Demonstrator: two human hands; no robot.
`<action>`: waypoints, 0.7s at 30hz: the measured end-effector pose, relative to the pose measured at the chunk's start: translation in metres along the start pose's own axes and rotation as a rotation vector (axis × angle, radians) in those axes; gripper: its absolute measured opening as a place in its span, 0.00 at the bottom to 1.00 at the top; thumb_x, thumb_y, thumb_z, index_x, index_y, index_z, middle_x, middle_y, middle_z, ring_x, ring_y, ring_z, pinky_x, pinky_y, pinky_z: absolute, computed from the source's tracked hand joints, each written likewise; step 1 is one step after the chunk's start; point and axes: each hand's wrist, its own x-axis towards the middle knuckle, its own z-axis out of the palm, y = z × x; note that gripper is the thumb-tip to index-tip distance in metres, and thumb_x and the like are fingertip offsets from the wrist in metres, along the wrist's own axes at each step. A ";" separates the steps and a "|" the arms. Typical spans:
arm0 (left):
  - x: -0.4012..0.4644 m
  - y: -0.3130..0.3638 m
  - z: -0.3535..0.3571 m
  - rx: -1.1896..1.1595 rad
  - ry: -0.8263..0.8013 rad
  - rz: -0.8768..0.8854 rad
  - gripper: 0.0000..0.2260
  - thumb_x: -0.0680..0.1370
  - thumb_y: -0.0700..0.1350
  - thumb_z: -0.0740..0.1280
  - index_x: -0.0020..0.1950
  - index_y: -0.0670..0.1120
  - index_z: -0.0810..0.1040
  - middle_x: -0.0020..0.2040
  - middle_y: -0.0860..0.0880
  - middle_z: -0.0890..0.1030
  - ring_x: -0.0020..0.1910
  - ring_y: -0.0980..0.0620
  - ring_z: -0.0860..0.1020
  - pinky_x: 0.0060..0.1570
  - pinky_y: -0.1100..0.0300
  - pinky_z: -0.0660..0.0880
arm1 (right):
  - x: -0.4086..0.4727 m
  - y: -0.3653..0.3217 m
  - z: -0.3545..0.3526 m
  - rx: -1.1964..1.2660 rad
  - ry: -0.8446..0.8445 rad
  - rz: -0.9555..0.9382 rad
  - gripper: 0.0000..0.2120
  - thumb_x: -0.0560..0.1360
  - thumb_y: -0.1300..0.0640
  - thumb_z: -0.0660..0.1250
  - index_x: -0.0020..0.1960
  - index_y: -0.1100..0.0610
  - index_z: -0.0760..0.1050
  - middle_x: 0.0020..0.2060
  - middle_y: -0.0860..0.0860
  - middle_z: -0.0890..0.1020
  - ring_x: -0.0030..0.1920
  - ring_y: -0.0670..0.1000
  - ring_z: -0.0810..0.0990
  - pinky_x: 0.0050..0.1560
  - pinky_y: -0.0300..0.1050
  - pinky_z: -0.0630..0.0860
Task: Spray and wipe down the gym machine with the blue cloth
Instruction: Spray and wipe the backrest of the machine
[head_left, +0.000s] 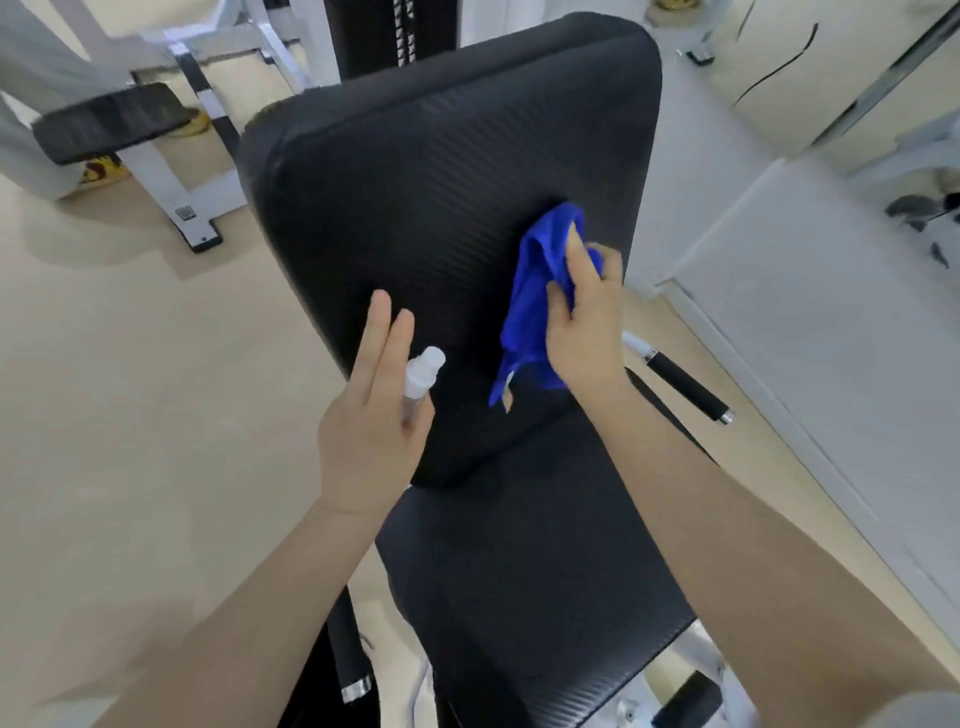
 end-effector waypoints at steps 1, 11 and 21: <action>0.000 0.004 0.003 0.016 -0.009 0.024 0.28 0.72 0.39 0.64 0.70 0.49 0.60 0.73 0.53 0.57 0.35 0.47 0.78 0.23 0.60 0.69 | 0.015 0.007 -0.007 0.007 0.040 0.037 0.27 0.75 0.69 0.56 0.72 0.54 0.64 0.54 0.49 0.64 0.51 0.49 0.69 0.53 0.27 0.63; 0.000 0.008 0.022 0.043 -0.089 0.168 0.24 0.71 0.37 0.64 0.66 0.47 0.66 0.68 0.50 0.65 0.44 0.45 0.78 0.25 0.56 0.75 | 0.037 0.021 -0.021 0.133 0.186 0.226 0.28 0.75 0.71 0.52 0.73 0.55 0.62 0.56 0.54 0.67 0.42 0.39 0.69 0.49 0.23 0.65; -0.007 0.002 -0.003 -0.083 -0.306 -0.257 0.15 0.74 0.39 0.66 0.60 0.46 0.71 0.43 0.54 0.77 0.40 0.46 0.78 0.41 0.56 0.72 | -0.008 -0.003 0.007 -0.152 0.111 -0.144 0.32 0.68 0.75 0.56 0.68 0.54 0.71 0.59 0.63 0.72 0.50 0.63 0.72 0.49 0.48 0.71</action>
